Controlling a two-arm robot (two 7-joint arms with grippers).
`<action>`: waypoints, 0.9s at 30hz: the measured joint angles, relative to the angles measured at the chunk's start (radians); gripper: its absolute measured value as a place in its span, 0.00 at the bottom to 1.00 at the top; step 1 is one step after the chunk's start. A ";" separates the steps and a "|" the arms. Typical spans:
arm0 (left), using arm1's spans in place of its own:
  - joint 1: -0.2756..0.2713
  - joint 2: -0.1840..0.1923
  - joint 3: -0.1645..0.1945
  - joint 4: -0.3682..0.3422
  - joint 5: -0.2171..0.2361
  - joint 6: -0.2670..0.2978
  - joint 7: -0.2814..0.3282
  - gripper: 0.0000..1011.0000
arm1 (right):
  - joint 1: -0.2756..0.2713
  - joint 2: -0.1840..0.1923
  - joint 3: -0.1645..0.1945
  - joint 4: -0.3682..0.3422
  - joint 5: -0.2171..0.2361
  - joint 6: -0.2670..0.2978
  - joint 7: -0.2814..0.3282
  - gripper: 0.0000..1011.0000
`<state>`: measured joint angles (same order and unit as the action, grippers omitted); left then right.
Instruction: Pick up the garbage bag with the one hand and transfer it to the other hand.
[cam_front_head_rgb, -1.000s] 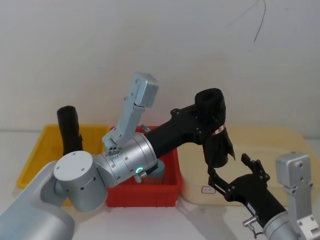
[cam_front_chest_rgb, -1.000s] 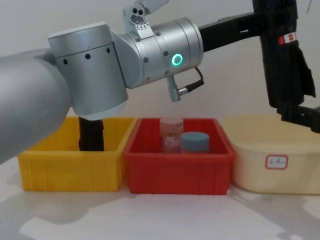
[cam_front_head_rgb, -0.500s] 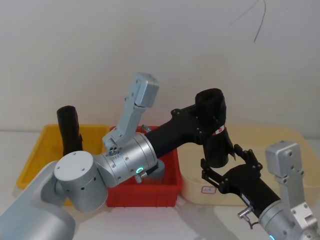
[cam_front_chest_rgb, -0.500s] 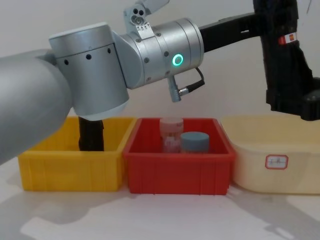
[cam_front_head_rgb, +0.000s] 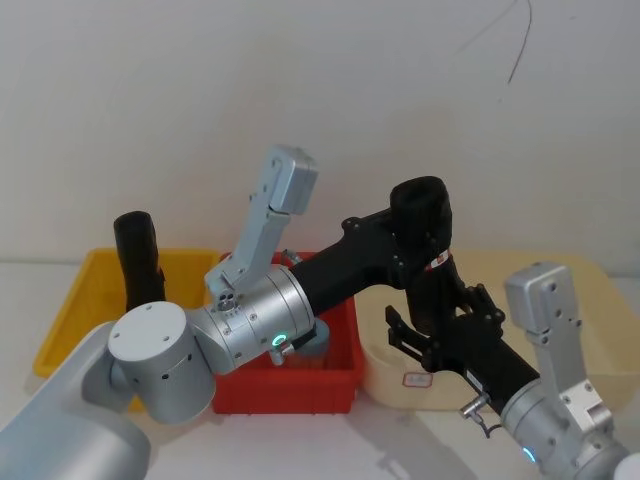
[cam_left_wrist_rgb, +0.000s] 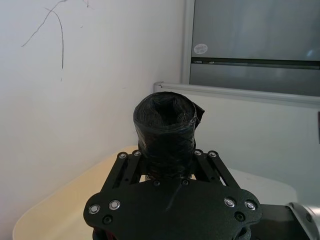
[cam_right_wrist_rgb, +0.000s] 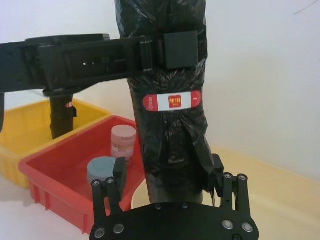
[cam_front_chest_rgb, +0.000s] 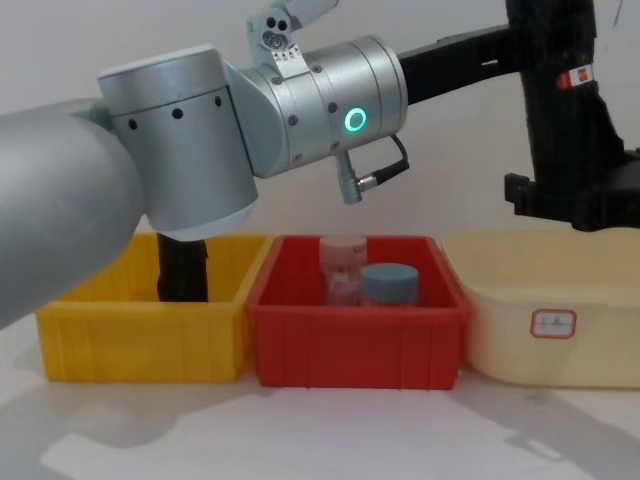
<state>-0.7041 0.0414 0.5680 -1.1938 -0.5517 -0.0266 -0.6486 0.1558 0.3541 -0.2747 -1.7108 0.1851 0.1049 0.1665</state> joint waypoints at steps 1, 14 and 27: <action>0.000 0.000 0.000 0.000 0.000 0.000 0.000 0.37 | 0.000 0.000 0.000 0.000 0.000 0.000 0.000 0.98; 0.000 0.000 0.000 0.000 0.000 0.000 0.000 0.37 | 0.045 -0.018 -0.004 0.037 -0.020 0.007 0.011 0.68; 0.000 0.000 0.000 0.000 0.000 0.000 0.000 0.38 | 0.056 -0.030 -0.005 0.045 -0.032 0.007 0.028 0.55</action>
<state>-0.7039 0.0415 0.5680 -1.1939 -0.5515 -0.0265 -0.6484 0.2114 0.3237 -0.2798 -1.6660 0.1529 0.1116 0.1944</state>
